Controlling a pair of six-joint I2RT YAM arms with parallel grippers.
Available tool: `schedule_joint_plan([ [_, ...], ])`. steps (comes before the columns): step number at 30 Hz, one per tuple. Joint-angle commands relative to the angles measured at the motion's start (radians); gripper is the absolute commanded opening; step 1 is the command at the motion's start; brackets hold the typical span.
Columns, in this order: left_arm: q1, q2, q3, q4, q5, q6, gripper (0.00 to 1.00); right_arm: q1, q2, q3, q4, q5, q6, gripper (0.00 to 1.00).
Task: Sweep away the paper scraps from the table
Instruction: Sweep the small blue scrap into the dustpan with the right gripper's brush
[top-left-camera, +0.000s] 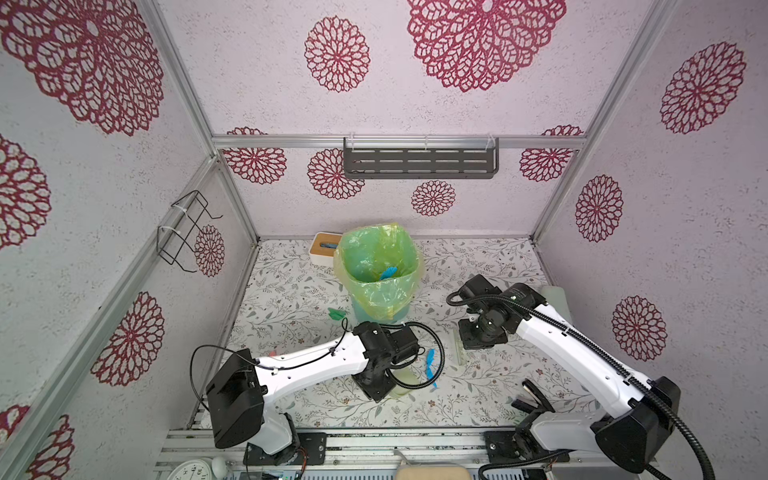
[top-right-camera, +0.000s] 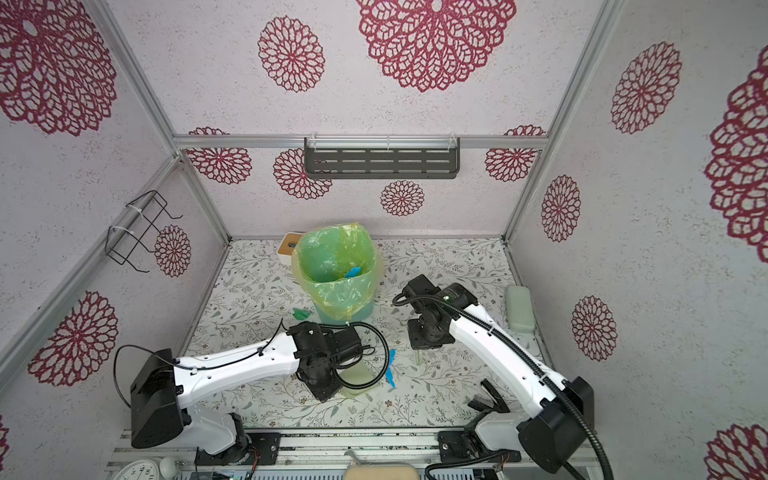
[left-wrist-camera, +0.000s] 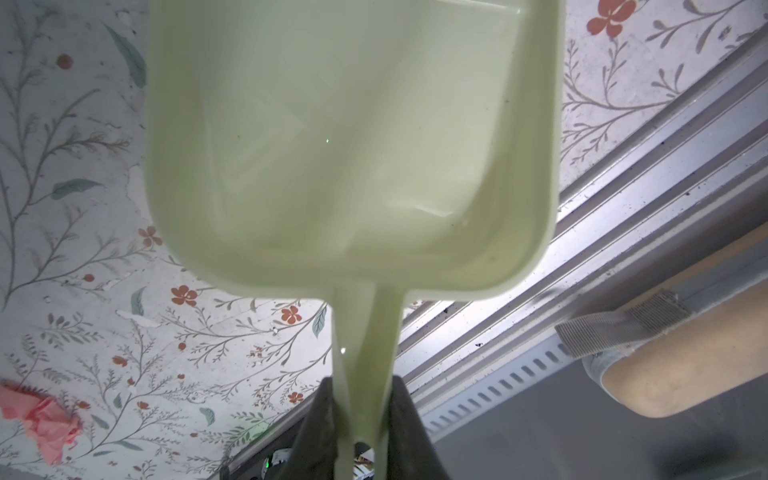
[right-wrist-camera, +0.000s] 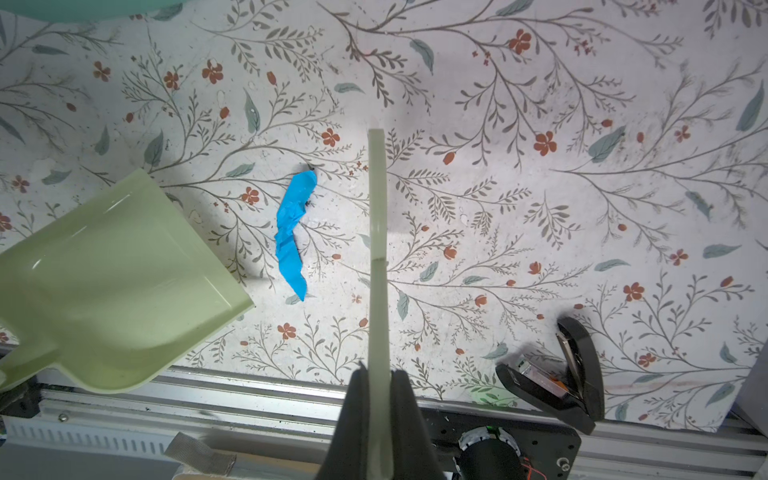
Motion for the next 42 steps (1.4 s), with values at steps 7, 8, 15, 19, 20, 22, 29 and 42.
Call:
schedule_joint_plan([
  [7, -0.007, 0.039, 0.016, 0.056, 0.017, 0.035, 0.12, 0.015, 0.030, 0.009, 0.003, 0.031, -0.052, 0.00],
  [8, -0.007, 0.041, 0.018, 0.058, 0.019, 0.036, 0.12, 0.015, 0.036, 0.011, 0.006, 0.027, -0.058, 0.00],
  [15, -0.006, 0.087, 0.022, 0.069, 0.032, 0.053, 0.12, 0.016, 0.085, 0.038, 0.010, 0.005, -0.088, 0.00],
  [19, -0.006, 0.104, 0.031, 0.089, 0.028, 0.059, 0.12, 0.016, 0.117, 0.049, 0.005, -0.008, -0.107, 0.00],
  [20, -0.006, 0.108, 0.032, 0.094, 0.028, 0.058, 0.12, 0.016, 0.122, 0.052, 0.005, -0.012, -0.109, 0.00],
  [22, -0.006, 0.110, 0.029, 0.102, 0.028, 0.058, 0.12, 0.019, 0.137, 0.055, 0.010, -0.030, -0.112, 0.00],
  [29, -0.006, 0.127, 0.011, 0.113, 0.036, 0.063, 0.12, 0.076, 0.183, 0.066, 0.044, -0.094, -0.097, 0.00],
  [42, -0.007, 0.126, -0.011, 0.115, 0.026, 0.073, 0.12, 0.200, 0.169, 0.066, 0.154, -0.257, 0.010, 0.00],
])
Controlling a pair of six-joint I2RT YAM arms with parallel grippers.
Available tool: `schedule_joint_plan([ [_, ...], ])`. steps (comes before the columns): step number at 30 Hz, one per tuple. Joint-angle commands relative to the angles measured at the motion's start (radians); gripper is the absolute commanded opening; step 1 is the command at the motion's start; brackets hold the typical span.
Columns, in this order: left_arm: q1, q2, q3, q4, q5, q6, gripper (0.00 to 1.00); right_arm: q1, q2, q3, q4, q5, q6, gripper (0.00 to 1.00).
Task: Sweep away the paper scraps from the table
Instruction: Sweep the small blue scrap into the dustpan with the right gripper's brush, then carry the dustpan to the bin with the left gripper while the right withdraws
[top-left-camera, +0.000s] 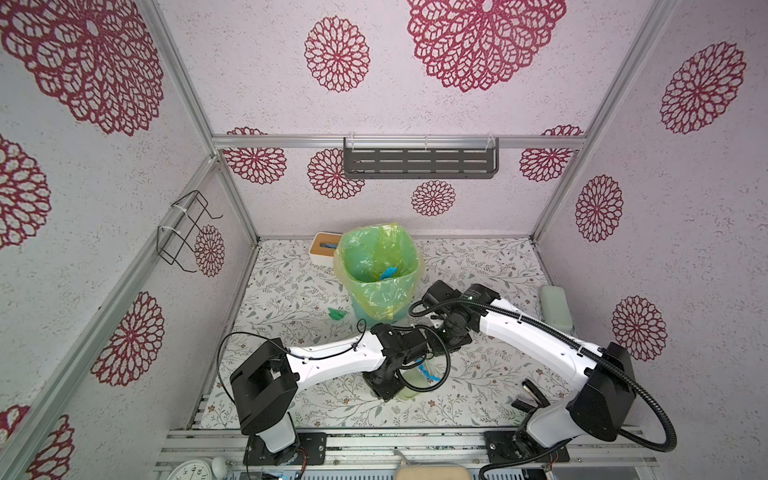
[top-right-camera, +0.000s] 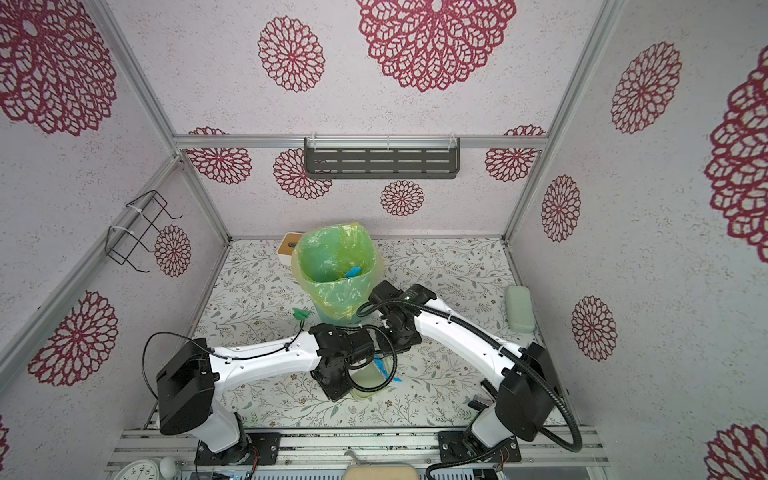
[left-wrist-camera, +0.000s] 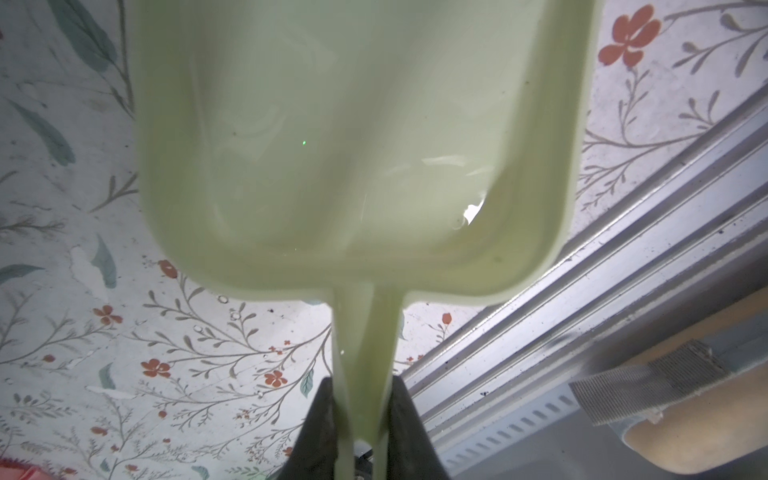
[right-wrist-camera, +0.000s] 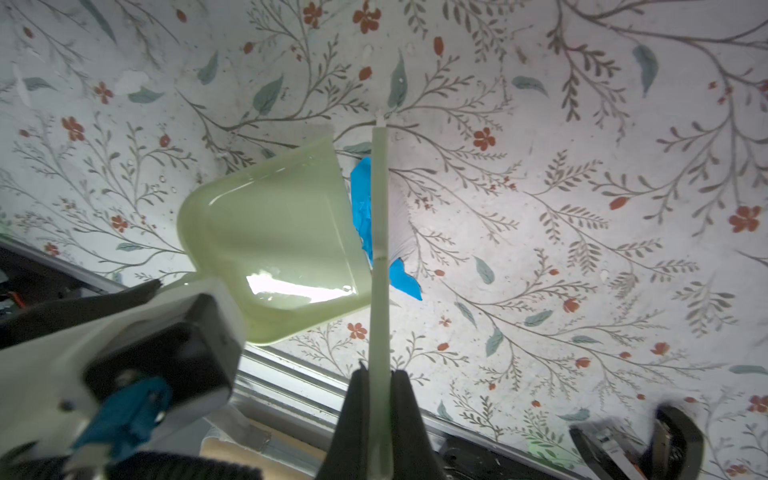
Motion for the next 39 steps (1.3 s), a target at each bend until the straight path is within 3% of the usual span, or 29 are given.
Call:
schedule_joint_plan([
  [1, -0.007, -0.004, -0.011, 0.014, 0.000, 0.013, 0.11, 0.036, -0.026, 0.008, 0.037, -0.113, 0.060, 0.00],
  [7, -0.007, -0.013, -0.017, 0.024, -0.004, 0.004, 0.11, 0.058, -0.086, 0.001, 0.090, -0.201, 0.116, 0.00],
  [14, -0.008, -0.031, -0.022, 0.040, -0.018, -0.001, 0.11, 0.042, -0.127, 0.019, 0.056, -0.202, 0.116, 0.00],
  [21, -0.010, -0.056, -0.028, 0.059, -0.024, -0.007, 0.10, -0.086, -0.207, 0.009, -0.009, -0.121, 0.081, 0.00],
  [39, -0.054, -0.190, -0.014, 0.107, -0.079, -0.044, 0.09, -0.369, -0.379, -0.027, -0.041, -0.119, 0.012, 0.00],
])
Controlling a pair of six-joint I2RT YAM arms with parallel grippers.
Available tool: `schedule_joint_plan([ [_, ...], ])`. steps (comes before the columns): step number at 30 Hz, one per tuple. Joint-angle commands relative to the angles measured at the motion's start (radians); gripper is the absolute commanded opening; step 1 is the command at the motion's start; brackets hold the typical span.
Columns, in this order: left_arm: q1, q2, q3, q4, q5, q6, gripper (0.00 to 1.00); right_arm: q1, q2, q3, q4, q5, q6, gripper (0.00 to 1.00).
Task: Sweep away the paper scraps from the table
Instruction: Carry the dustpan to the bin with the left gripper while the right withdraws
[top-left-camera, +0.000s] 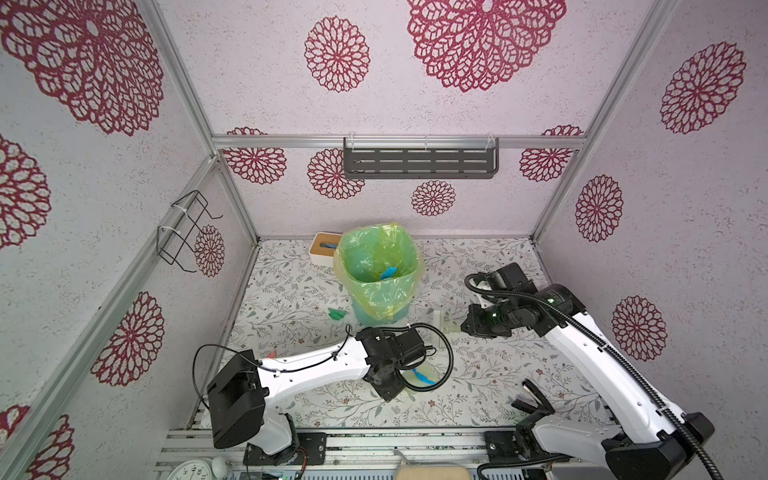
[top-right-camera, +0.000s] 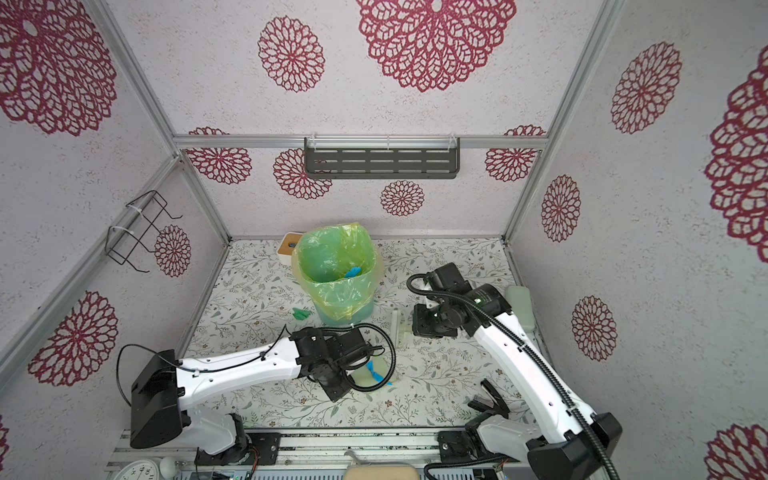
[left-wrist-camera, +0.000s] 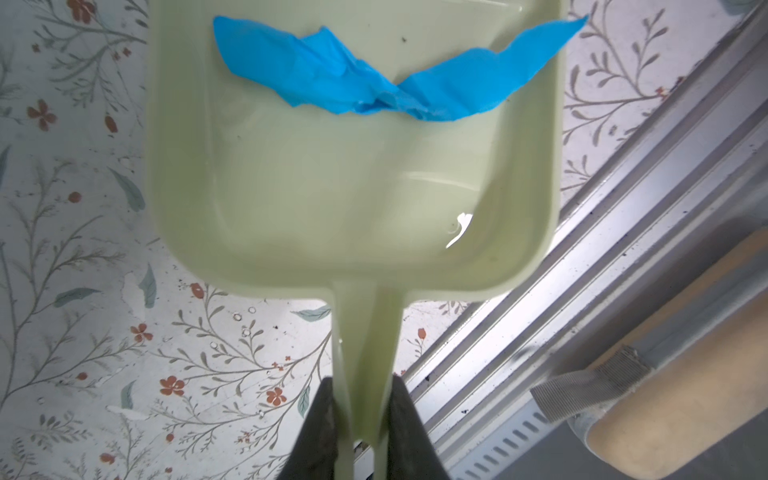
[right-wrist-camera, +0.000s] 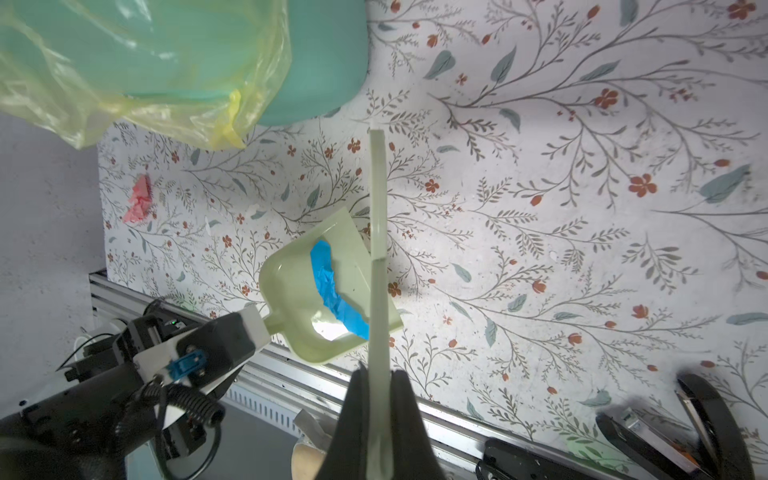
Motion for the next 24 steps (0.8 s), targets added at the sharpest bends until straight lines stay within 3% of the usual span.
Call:
schedule_joint_plan([
  [1, -0.016, -0.051, 0.014, 0.021, -0.032, -0.014, 0.09, -0.057, -0.054, -0.021, -0.012, -0.006, -0.035, 0.00],
  [11, -0.046, -0.169, 0.108, -0.046, -0.122, -0.059, 0.09, -0.210, -0.144, -0.128, 0.023, -0.059, -0.072, 0.00],
  [24, -0.043, -0.225, 0.368, -0.228, -0.257, -0.069, 0.09, -0.242, -0.178, -0.230, 0.099, -0.109, -0.057, 0.00],
])
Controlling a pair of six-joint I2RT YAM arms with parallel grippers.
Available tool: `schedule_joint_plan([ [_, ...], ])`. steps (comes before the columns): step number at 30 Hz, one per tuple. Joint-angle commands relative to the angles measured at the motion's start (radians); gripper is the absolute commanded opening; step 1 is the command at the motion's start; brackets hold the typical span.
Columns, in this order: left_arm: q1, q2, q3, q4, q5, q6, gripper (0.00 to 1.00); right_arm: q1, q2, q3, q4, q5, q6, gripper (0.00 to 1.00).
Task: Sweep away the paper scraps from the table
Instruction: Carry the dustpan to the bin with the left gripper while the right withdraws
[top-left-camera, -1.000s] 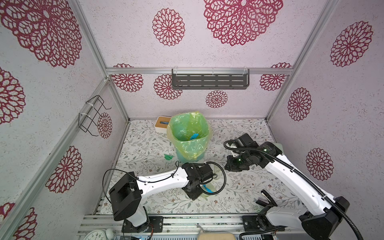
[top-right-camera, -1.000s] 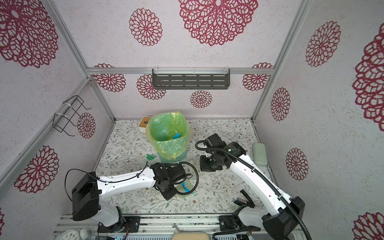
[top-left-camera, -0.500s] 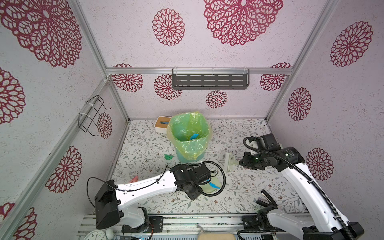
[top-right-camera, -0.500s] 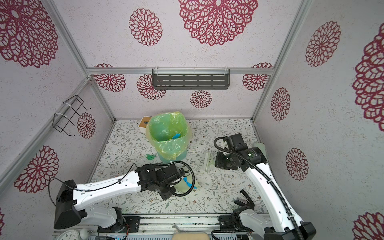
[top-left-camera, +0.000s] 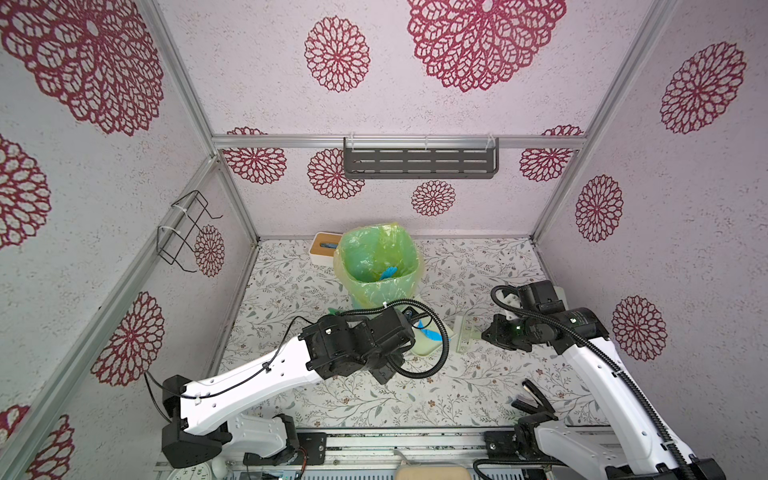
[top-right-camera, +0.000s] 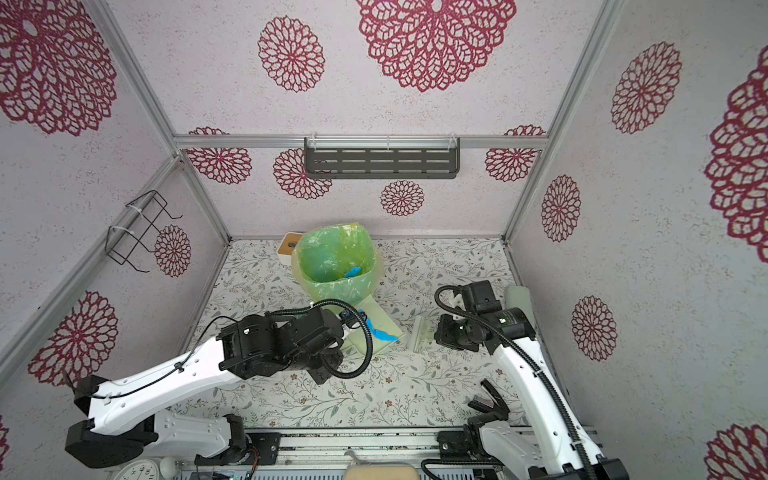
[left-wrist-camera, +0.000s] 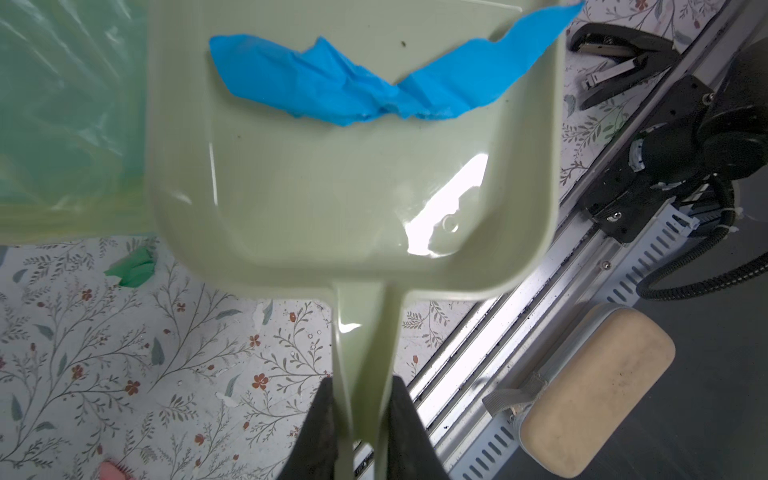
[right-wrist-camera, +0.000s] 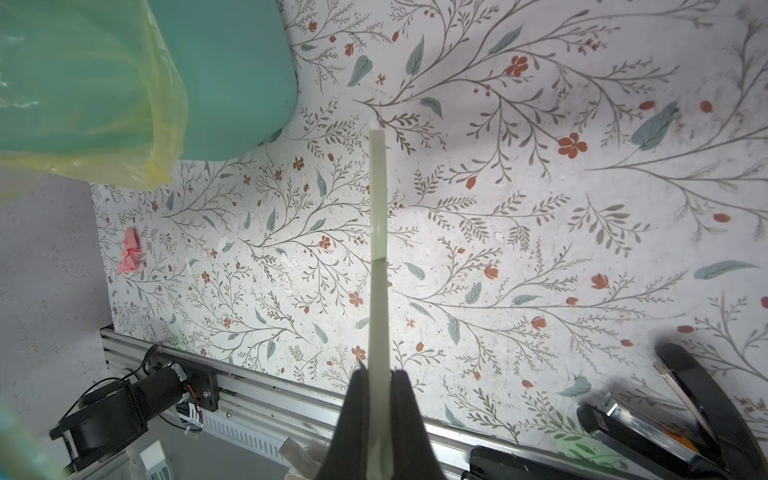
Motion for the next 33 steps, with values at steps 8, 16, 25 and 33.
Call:
schedule_joint_plan([
  [8, 0.149, -0.023, 0.223, -0.159, -0.044, 0.028, 0.09, -0.008, -0.042, 0.014, 0.054, -0.048, -0.010, 0.00],
  [16, 0.326, 0.024, 0.411, -0.264, -0.071, 0.129, 0.10, -0.013, -0.061, -0.039, 0.084, -0.083, -0.008, 0.00],
  [25, 0.538, 0.112, 0.484, -0.251, -0.051, 0.238, 0.11, -0.014, -0.058, -0.043, 0.094, -0.095, -0.012, 0.00],
  [33, 0.575, 0.319, 0.604, -0.269, -0.203, 0.366, 0.11, -0.016, -0.061, -0.052, 0.088, -0.102, -0.014, 0.00],
])
